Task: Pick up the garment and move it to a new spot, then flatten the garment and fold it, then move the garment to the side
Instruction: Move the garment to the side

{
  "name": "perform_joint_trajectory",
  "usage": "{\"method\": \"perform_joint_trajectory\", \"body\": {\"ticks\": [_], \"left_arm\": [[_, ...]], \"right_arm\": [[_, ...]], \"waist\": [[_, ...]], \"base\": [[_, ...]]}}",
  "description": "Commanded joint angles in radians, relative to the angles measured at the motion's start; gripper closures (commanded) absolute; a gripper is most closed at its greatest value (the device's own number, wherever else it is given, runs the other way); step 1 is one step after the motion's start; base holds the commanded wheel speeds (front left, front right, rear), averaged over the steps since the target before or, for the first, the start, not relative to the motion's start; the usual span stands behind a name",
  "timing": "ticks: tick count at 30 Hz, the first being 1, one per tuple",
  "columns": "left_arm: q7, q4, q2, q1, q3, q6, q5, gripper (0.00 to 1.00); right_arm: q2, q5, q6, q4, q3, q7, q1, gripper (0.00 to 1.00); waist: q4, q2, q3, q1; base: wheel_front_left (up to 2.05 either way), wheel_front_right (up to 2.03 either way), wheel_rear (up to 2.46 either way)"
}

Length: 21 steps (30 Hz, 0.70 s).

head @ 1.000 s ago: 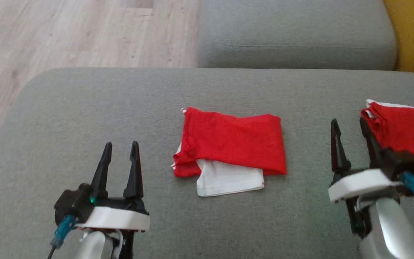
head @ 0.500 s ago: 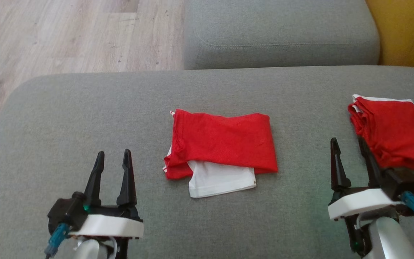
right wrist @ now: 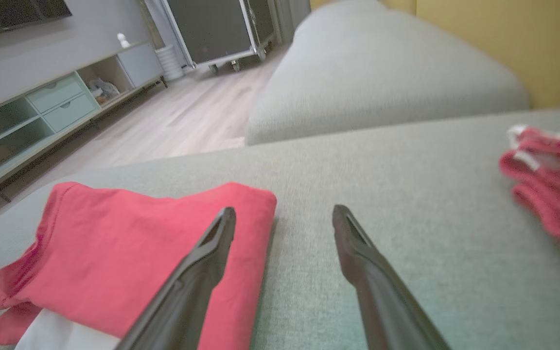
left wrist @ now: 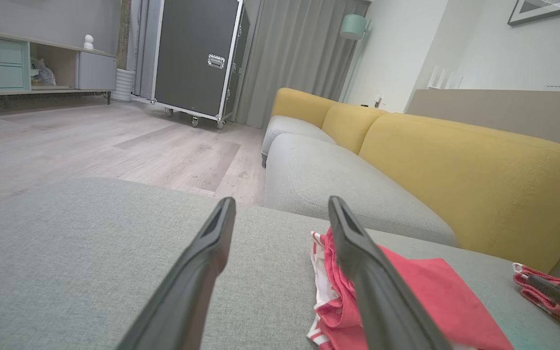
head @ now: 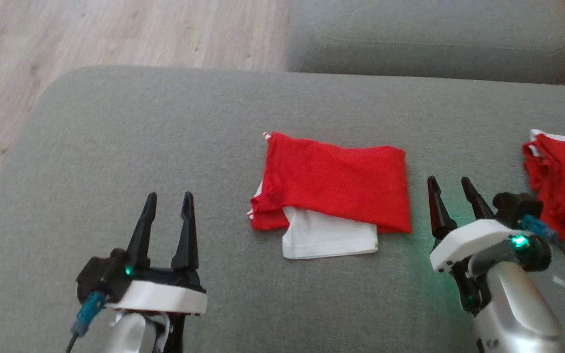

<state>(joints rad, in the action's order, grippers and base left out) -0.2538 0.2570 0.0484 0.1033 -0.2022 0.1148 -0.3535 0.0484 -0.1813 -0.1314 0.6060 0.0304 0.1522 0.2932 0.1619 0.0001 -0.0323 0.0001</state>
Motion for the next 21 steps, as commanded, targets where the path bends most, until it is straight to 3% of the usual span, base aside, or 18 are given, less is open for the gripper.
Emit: {"method": "perform_joint_trajectory", "body": {"ticks": [1,13,14,16,21], "left_arm": [[-0.008,-0.027,0.002,0.063,0.012,0.004,0.003,0.0],[-0.008,-0.015,0.002,0.105,-0.018,-0.003,-0.007,0.0],[-0.008,-0.015,0.002,0.107,-0.02,-0.006,-0.01,0.0],[-0.008,-0.015,0.002,0.108,-0.021,-0.009,-0.012,0.0],[-0.008,-0.018,0.002,0.105,-0.019,-0.015,-0.018,0.0]], "right_arm": [[0.002,-0.071,0.001,0.041,0.029,-0.025,0.076,0.0],[0.002,-0.164,0.001,0.391,0.112,-0.067,0.25,0.0],[0.002,-0.18,0.001,0.434,0.139,-0.072,0.266,0.12],[0.002,-0.188,0.001,0.469,0.162,-0.065,0.281,1.0],[0.002,-0.157,0.001,0.524,0.205,0.011,0.316,1.0]], "waist": [[0.036,-0.0001,-0.032,-0.0001],[0.101,-0.0001,-0.076,-0.0001],[0.104,-0.0001,-0.074,-0.0001],[0.103,-0.0001,-0.071,-0.0001],[0.084,-0.0001,-0.054,-0.0001]], "base": [[0.0,0.0,0.0],[0.0,0.0,0.0],[0.0,0.0,0.0],[0.0,0.0,0.0],[0.0,0.0,0.0]]}}
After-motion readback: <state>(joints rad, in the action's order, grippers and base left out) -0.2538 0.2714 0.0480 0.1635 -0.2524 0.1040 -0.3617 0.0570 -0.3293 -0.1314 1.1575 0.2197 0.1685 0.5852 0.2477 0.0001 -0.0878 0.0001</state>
